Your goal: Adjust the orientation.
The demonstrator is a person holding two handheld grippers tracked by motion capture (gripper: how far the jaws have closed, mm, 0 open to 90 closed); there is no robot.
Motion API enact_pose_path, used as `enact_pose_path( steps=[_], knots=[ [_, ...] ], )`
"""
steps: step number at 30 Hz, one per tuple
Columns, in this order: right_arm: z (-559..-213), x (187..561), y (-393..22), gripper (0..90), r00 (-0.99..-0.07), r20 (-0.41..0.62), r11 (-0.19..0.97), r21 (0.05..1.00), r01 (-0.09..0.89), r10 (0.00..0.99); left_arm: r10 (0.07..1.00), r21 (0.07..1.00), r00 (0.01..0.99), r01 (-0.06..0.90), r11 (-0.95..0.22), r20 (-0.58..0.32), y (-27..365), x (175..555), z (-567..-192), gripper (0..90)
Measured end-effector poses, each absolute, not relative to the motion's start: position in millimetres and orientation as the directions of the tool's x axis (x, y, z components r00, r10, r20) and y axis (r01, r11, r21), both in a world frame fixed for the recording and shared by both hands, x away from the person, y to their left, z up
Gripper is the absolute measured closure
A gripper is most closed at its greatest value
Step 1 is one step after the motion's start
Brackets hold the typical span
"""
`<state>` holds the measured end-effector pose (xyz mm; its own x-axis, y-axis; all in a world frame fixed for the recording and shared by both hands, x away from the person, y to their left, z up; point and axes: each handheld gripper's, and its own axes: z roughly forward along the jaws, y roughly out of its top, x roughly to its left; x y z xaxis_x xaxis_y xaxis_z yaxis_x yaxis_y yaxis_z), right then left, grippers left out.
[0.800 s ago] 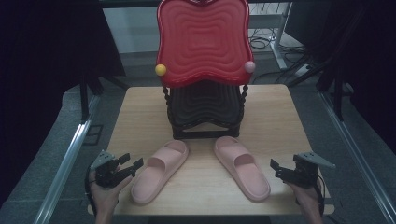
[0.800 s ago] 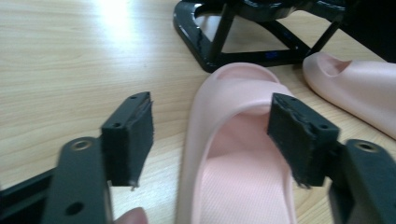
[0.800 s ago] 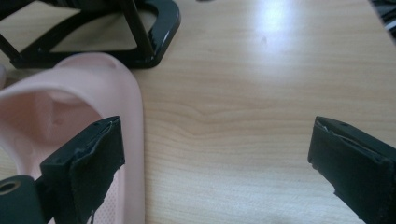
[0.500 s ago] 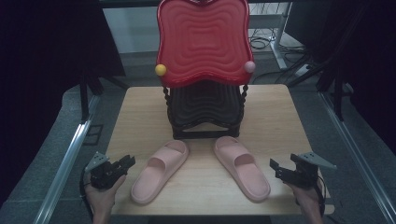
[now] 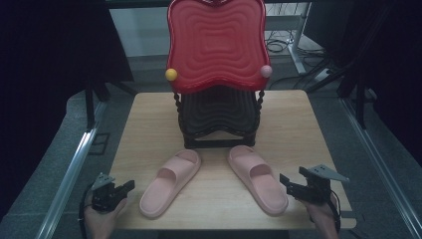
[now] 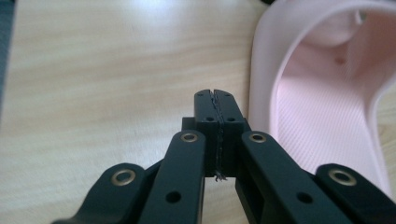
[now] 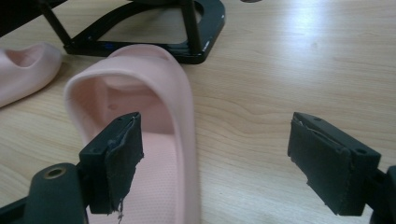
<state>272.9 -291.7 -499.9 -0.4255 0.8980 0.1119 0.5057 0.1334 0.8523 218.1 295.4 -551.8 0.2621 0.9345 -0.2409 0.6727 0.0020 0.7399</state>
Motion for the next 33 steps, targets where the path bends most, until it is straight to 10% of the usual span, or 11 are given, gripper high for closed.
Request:
enact_pose_path(
  steps=[33],
  knots=[
    [-495, 268, -293, 18.9, -0.41, 0.162, 0.08, 0.854, 0.513, 0.897, 0.836, 0.699, 0.474, 0.696, -0.165, -0.275, 241, 197, -550, 89.9]
  ],
)
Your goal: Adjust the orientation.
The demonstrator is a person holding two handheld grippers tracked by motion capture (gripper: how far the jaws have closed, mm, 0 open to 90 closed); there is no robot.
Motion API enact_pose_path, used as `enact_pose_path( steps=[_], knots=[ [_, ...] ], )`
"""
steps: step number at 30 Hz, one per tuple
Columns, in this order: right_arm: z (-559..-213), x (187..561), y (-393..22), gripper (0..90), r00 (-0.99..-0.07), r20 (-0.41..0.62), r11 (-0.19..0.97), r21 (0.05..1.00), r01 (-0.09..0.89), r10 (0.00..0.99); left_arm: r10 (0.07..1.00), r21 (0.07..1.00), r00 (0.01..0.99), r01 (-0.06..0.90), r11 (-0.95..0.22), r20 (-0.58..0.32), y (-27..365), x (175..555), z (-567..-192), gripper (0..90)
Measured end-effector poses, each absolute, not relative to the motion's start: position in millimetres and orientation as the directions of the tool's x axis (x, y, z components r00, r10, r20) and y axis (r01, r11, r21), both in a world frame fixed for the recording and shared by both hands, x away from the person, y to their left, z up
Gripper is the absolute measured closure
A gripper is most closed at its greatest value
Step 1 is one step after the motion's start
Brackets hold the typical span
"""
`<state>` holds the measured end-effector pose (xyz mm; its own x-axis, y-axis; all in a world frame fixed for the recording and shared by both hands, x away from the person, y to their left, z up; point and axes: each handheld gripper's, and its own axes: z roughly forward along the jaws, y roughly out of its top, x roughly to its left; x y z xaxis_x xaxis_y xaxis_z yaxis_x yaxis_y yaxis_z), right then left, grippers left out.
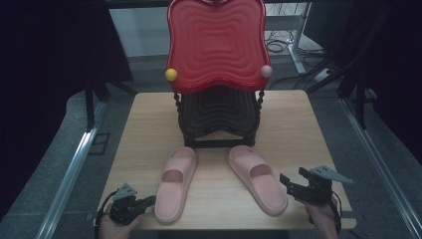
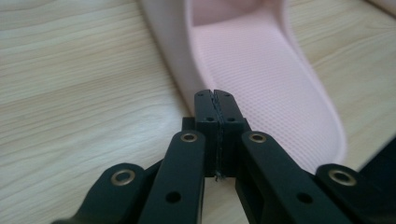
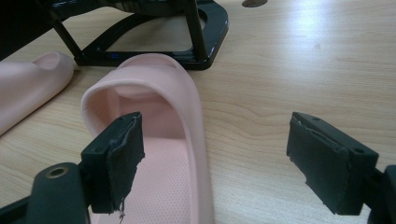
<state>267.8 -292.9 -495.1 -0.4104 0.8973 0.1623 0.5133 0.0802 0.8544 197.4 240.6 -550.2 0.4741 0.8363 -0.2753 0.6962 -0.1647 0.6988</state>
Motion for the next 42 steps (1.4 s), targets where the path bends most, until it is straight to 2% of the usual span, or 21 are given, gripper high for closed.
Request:
enact_pose_path(
  steps=[14, 22, 28, 32, 38, 42],
  knots=[
    [-492, 266, -292, 19.8, -0.409, 0.17, 0.071, 0.857, 0.51, 0.896, 0.759, 0.691, 0.582, 0.677, -0.254, -0.291, 190, 203, -549, 89.9],
    [-491, 265, -292, 19.8, -0.412, 0.172, 0.07, 0.857, 0.51, 0.895, 0.74, 0.701, 0.61, 0.658, -0.274, -0.283, 166, 212, -548, 89.7],
    [-491, 265, -293, 19.8, -0.412, 0.173, 0.068, 0.859, 0.508, 0.895, 0.735, 0.705, 0.612, 0.656, -0.268, -0.29, 165, 212, -547, 89.1],
    [-490, 264, -295, 19.8, -0.416, 0.18, 0.062, 0.86, 0.507, 0.892, 0.735, 0.732, 0.606, 0.643, -0.227, -0.305, 175, 211, -537, 87.4],
    [-489, 263, -294, 20.1, -0.423, 0.186, 0.058, 0.862, 0.503, 0.887, 0.765, 0.816, 0.569, 0.569, -0.103, -0.301, 202, 220, -499, 81.6],
    [-487, 262, -291, 21.0, -0.457, 0.205, 0.06, 0.863, 0.501, 0.865, 0.801, 0.87, 0.519, 0.493, 0.005, -0.299, 216, 231, -466, 68.6]
  ],
)
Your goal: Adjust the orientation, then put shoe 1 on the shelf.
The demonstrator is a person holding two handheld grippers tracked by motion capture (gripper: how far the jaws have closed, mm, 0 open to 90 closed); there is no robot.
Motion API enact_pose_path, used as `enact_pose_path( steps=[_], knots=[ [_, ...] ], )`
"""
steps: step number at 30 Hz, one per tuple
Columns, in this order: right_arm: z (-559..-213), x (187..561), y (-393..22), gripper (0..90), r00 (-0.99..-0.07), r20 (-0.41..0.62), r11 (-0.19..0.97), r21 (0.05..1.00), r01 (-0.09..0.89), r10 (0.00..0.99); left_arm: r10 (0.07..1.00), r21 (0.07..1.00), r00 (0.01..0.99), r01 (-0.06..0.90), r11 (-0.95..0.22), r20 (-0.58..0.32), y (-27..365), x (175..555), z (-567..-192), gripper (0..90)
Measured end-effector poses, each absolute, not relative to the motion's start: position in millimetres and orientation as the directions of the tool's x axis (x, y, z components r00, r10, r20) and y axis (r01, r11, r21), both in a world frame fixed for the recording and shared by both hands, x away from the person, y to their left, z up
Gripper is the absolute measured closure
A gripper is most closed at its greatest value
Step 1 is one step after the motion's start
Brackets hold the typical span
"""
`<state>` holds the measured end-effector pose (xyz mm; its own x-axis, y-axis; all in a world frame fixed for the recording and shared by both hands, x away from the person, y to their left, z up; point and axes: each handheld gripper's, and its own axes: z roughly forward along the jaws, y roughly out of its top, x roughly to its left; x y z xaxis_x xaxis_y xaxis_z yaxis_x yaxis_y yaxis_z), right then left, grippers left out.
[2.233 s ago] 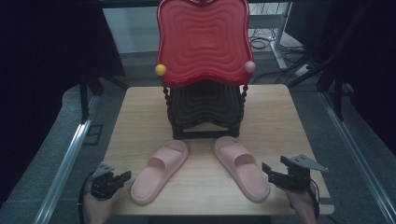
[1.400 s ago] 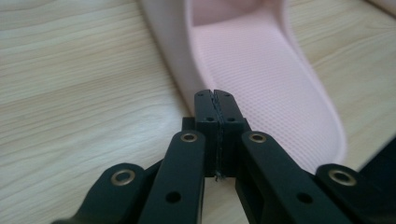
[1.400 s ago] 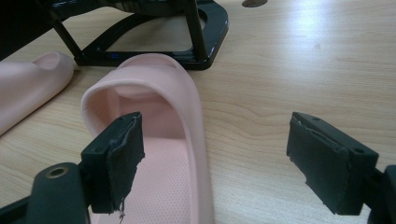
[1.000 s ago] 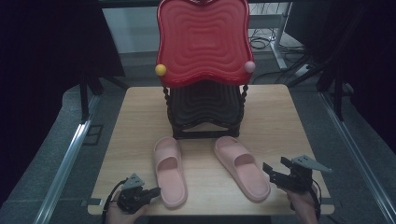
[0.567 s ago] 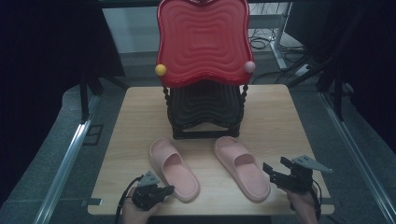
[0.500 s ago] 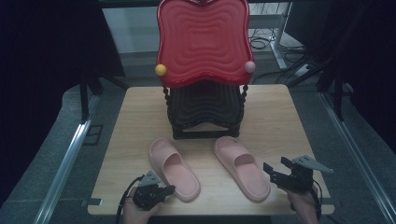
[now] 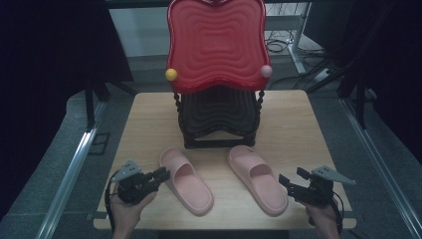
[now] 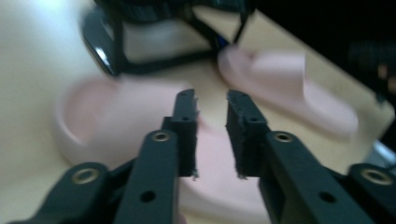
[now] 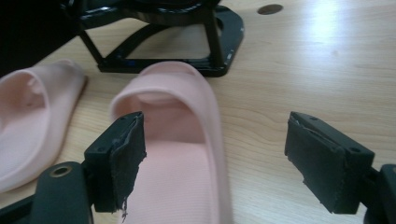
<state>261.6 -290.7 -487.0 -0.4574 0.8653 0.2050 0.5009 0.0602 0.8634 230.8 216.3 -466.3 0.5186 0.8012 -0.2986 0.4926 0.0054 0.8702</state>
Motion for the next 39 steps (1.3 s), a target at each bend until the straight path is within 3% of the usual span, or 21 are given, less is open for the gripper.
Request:
enact_pose_path(
  steps=[2, 3, 4, 11, 14, 17, 22, 39],
  knots=[
    [-486, 261, -290, 21.5, -0.463, 0.202, 0.064, 0.865, 0.497, 0.863, 0.809, 0.877, 0.506, 0.481, 0.022, -0.298, 218, 232, -462, 59.5],
    [-485, 260, -290, 22.2, -0.47, 0.202, 0.067, 0.866, 0.496, 0.859, 0.815, 0.881, 0.498, 0.472, 0.03, -0.295, 220, 234, -460, 59.5],
    [-484, 259, -288, 24.4, -0.483, 0.198, 0.076, 0.869, 0.489, 0.853, 0.819, 0.884, 0.493, 0.467, 0.035, -0.293, 221, 235, -459, 51.5],
    [-480, 257, -281, 35.5, -0.542, 0.181, 0.121, 0.872, 0.474, 0.821, 0.839, 0.874, 0.446, 0.48, 0.07, -0.312, 230, 235, -468, 35.4],
    [-480, 256, -278, 37.7, -0.549, 0.171, 0.132, 0.874, 0.468, 0.818, 0.837, 0.872, 0.446, 0.484, 0.071, -0.316, 232, 234, -470, 33.7],
    [-479, 253, -271, 47.2, -0.571, 0.157, 0.154, 0.875, 0.458, 0.805, 0.834, 0.87, 0.447, 0.487, 0.077, -0.324, 234, 233, -472, 31.6],
    [-477, 249, -256, 54.8, -0.615, 0.128, 0.204, 0.874, 0.441, 0.778, 0.832, 0.864, 0.449, 0.498, 0.069, -0.325, 235, 233, -474, 30.1],
    [-471, 247, -168, 57.5, -0.728, 0.102, 0.287, 0.875, 0.39, 0.678, 0.82, 0.853, 0.461, 0.518, 0.062, -0.339, 236, 237, -478, 28.7]
  ],
)
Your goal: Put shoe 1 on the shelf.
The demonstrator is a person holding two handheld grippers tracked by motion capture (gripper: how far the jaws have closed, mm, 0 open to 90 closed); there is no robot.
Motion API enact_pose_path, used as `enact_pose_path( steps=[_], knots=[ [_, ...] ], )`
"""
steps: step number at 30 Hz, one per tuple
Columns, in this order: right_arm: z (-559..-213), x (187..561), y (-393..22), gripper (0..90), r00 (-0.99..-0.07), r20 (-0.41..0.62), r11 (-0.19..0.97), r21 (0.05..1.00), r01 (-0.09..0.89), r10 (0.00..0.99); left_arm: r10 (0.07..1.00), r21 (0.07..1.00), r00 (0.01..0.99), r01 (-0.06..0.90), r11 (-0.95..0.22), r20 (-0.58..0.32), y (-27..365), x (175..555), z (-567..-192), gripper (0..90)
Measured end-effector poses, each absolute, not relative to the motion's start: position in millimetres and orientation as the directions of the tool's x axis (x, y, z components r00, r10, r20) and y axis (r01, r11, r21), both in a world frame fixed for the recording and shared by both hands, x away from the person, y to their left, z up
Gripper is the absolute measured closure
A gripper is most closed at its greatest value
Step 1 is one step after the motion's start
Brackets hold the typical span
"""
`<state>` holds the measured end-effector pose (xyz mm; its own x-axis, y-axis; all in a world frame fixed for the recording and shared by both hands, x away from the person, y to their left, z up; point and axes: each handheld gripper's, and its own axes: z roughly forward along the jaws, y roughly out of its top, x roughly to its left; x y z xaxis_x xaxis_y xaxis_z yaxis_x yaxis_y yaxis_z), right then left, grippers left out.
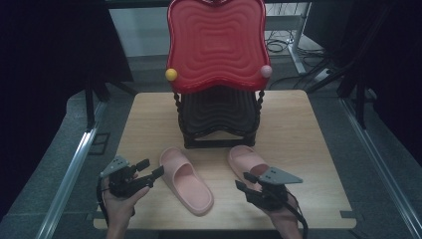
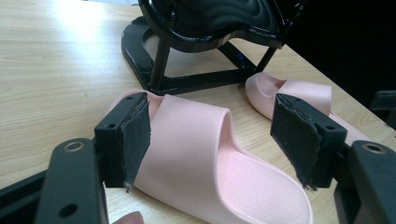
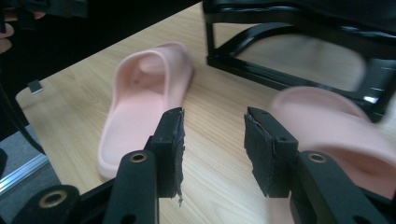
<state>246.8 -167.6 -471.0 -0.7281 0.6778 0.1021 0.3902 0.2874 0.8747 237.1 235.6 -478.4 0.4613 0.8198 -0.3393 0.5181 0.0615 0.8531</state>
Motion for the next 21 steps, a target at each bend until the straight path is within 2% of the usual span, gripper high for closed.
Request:
enact_pose_path(
  steps=[9, 21],
  knots=[
    [-487, 266, -98, 57.5, -0.766, 0.13, 0.317, 0.858, 0.406, 0.63, 0.82, 0.852, 0.46, 0.519, 0.064, -0.342, 235, 238, -480, 28.5],
    [-521, 304, -50, 57.5, -0.738, 0.181, 0.317, 0.818, 0.48, 0.65, 0.815, 0.847, 0.459, 0.527, 0.071, -0.353, 236, 240, -484, 27.7]
  ],
)
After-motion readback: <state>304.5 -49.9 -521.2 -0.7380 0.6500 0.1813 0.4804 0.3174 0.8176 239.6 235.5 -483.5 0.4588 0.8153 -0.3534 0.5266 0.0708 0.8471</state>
